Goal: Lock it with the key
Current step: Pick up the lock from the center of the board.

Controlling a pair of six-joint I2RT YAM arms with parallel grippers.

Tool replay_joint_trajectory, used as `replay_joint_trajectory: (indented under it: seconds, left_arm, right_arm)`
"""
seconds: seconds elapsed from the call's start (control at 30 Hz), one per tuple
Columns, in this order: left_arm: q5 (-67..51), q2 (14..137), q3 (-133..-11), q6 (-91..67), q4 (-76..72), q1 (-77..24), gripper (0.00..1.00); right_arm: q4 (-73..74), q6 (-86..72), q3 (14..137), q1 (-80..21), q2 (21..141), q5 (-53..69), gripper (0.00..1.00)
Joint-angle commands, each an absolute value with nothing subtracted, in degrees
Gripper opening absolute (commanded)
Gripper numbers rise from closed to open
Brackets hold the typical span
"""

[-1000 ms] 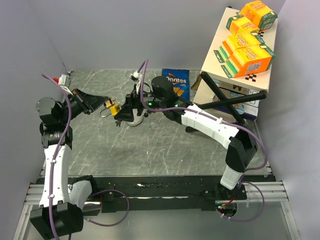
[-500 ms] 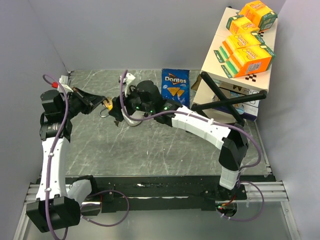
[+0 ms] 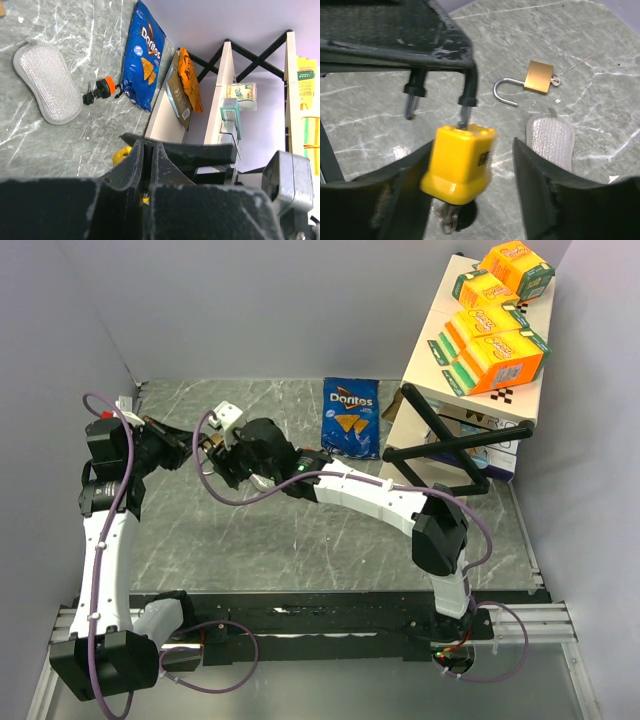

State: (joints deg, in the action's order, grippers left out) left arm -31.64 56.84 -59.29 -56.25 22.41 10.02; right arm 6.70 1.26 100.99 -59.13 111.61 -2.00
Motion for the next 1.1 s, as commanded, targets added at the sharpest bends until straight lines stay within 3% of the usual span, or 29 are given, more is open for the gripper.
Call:
replay_joint_trajectory:
  seconds: [0.0, 0.07, 0.23, 0.3, 0.4, 0.43, 0.5, 0.53, 0.6, 0.7, 0.9, 1.07]
  left_arm:
    - [-32.3, 55.6, -62.1, -58.9, 20.7, 9.9, 0.01]
    - [-32.3, 55.5, -62.0, -59.0, 20.7, 9.8, 0.01]
    - [-31.8, 55.2, -61.5, -58.4, 21.3, 9.8, 0.01]
    - [-31.8, 55.0, -61.0, -58.2, 21.2, 9.8, 0.04]
    - [-32.5, 54.8, -60.3, -56.2, 20.4, 10.2, 0.32]
    - [-33.8, 54.9, -60.3, -54.6, 20.1, 10.5, 0.56]
    - [-39.5, 55.4, -60.8, -47.1, 20.9, 11.8, 0.74]
    - [-42.1, 55.5, -61.4, -44.2, 21.4, 12.5, 0.88]
    - [-49.8, 55.5, -62.3, -34.7, 22.4, 15.0, 0.99]
    - [-57.8, 55.8, -65.6, -22.3, 26.4, 17.8, 0.96]
    - [-74.2, 61.3, -69.8, -5.6, 36.7, 19.3, 0.96]
    - [-83.0, 66.9, -74.5, 12.9, 54.9, 19.1, 0.97]
  right_arm:
    - [5.8, 3.3, 104.8, -59.4, 111.9, -5.4, 0.53]
    - [5.5, 3.6, 104.9, -59.5, 111.8, -5.5, 0.42]
    - [5.4, 3.7, 105.3, -59.4, 111.4, -3.9, 0.03]
    - [4.9, 4.0, 104.9, -59.3, 110.8, -2.2, 0.0]
    - [3.5, 3.6, 103.5, -58.6, 109.0, 2.5, 0.0]
    - [3.4, 3.0, 102.9, -57.9, 108.5, 3.9, 0.0]
    - [4.2, 2.4, 102.0, -57.2, 107.0, 8.7, 0.0]
    - [4.7, 1.7, 101.8, -56.7, 106.4, 10.9, 0.0]
    - [4.5, 1.0, 99.9, -55.2, 103.9, 15.2, 0.0]
    - [3.2, 3.1, 95.1, -54.0, 99.7, 24.0, 0.0]
    - [3.6, 13.7, 85.9, -52.6, 92.0, 28.3, 0.0]
    - [4.7, 28.9, 78.5, -52.6, 85.8, 31.9, 0.0]
